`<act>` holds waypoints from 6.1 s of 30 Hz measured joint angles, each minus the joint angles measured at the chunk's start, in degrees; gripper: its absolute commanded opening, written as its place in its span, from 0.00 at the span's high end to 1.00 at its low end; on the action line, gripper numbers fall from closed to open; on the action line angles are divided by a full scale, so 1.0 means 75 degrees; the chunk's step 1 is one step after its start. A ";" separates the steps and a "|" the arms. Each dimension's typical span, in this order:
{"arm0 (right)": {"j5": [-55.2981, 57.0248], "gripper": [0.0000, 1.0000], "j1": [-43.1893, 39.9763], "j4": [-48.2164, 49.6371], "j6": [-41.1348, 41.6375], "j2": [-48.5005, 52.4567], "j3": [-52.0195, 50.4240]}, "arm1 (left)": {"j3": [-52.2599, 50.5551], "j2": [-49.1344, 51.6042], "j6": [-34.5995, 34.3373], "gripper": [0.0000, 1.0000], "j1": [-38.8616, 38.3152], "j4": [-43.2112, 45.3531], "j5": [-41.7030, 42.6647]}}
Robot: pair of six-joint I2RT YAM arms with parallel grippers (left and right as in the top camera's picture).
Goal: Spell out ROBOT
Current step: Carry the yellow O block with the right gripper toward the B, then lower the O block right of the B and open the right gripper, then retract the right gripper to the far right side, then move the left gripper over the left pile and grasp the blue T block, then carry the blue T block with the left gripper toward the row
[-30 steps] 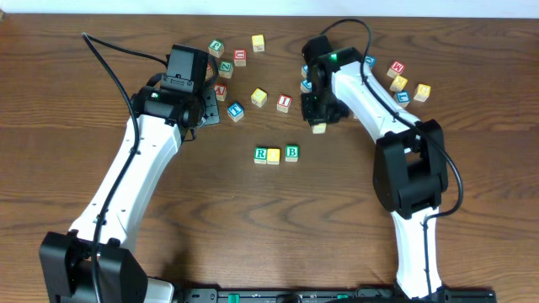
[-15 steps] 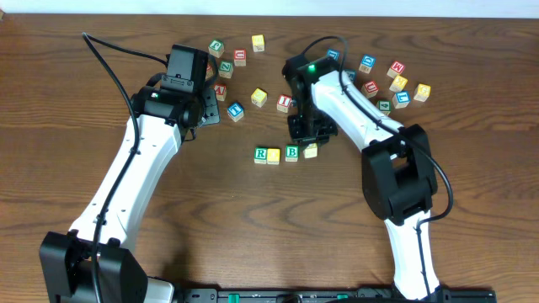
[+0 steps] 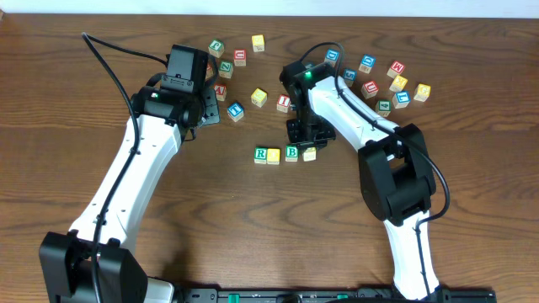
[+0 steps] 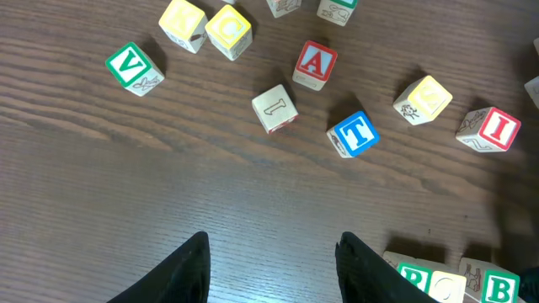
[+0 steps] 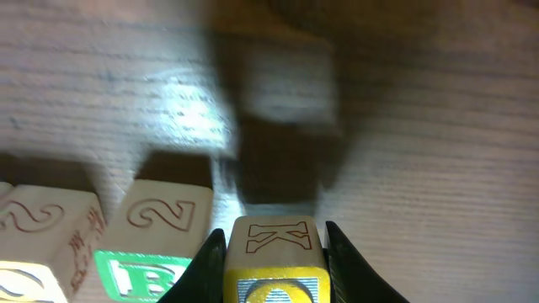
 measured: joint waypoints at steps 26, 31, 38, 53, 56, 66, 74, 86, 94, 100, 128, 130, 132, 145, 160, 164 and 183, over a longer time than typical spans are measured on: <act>0.0003 0.68 0.0003 -0.0041 0.0117 0.0000 -0.0003 | 0.0000 0.0000 0.0000 0.52 0.0000 0.0000 0.0003; 0.0003 0.69 0.0003 -0.0041 0.0114 0.0000 -0.0003 | 0.0000 0.0000 0.0000 0.52 0.0000 0.0000 0.0003; 0.0003 0.69 0.0003 -0.0038 0.0114 0.0000 -0.0003 | 0.0000 0.0000 0.0000 0.52 0.0000 0.0000 0.0000; -0.0178 0.61 0.0000 -0.0262 0.0076 -0.0070 0.0082 | 0.0000 0.0000 0.0000 0.52 0.0000 0.0000 0.0000; -0.0169 0.61 -0.0029 -0.0256 0.0050 -0.0388 0.0219 | 0.0000 -0.0003 0.0000 0.52 0.0000 0.0000 0.0000; -0.0082 0.61 -0.0717 -0.0189 0.0017 -0.1845 0.0350 | 0.0000 0.0000 0.0000 0.52 0.0000 0.0000 0.0003; 0.0204 0.57 -0.1582 -0.0044 -0.0015 -0.2355 0.0361 | 0.0000 0.0000 0.0000 0.52 0.0000 -0.0003 0.0003; 0.0259 0.51 -0.1958 0.0207 -0.0041 -0.2352 0.0364 | 0.0000 0.0000 0.0000 0.52 0.0000 -0.0003 0.0003; 0.0259 0.45 -0.1958 0.0265 -0.0044 -0.2352 0.0364 | 0.0000 0.0000 -0.0003 0.52 0.0000 0.0023 0.0003; 0.0259 0.41 -0.1891 0.0361 -0.0047 -0.2352 0.0364 | 0.0000 0.0009 -0.0326 0.52 -0.0003 0.0262 0.0000; 0.0259 0.37 -0.1772 0.0192 -0.0047 -0.2352 0.0364 | -0.0003 0.2308 -0.2614 0.52 -0.0466 0.2745 0.0087; 0.0256 0.37 -0.1772 0.0178 -0.0047 -0.2352 0.0364 | -0.0003 0.2480 -0.2620 0.52 -0.0495 0.2917 0.0087; 0.0256 0.37 -0.1772 0.0143 -0.0047 -0.2352 0.0364 | -0.0003 0.2585 -0.2637 0.52 -0.0542 0.3008 0.0087; 0.0259 0.37 -0.1772 -0.0038 -0.0184 -0.2352 0.0364 | -0.0003 0.3299 -0.2672 0.52 -0.0627 0.3229 0.0087; 0.0259 0.37 -0.1772 -0.0044 -0.0213 -0.2352 0.0364 | -0.0003 0.3646 -0.2704 0.66 -0.0627 0.3369 0.0087; 0.0259 0.37 -0.1772 -0.0044 -0.0213 -0.2352 0.0364 | -0.0003 0.3657 -0.2745 0.72 -0.0627 0.3395 0.0085; 0.0201 0.29 -0.2340 0.0685 -0.0216 -0.2352 0.0364 | -0.0003 0.2792 -0.1781 0.74 -0.1040 0.2349 0.0490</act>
